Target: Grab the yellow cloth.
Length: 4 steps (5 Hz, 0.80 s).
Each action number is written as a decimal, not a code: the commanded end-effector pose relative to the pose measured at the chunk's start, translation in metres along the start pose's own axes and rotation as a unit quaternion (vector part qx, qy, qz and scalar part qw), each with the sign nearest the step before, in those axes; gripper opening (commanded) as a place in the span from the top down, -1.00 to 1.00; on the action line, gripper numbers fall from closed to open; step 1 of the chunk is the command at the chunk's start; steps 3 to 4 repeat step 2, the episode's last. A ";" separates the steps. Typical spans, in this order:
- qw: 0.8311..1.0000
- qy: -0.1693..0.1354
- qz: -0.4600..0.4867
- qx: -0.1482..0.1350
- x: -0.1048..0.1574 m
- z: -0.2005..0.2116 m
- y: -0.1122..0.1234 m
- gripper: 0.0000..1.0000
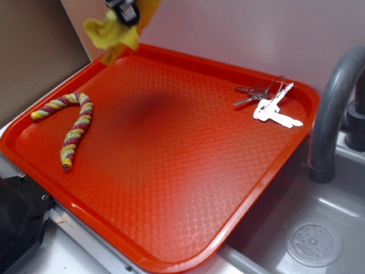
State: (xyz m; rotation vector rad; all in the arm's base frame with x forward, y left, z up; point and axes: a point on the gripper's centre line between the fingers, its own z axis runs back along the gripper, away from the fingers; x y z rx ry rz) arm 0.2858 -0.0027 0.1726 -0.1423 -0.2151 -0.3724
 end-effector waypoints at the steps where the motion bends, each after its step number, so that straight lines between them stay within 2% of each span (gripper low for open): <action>1: 0.995 -0.024 -0.084 0.050 0.021 0.053 -0.081 1.00; 2: 0.995 0.007 -0.093 0.044 0.022 0.041 -0.086 1.00; 4: 0.995 0.007 -0.093 0.044 0.022 0.041 -0.086 1.00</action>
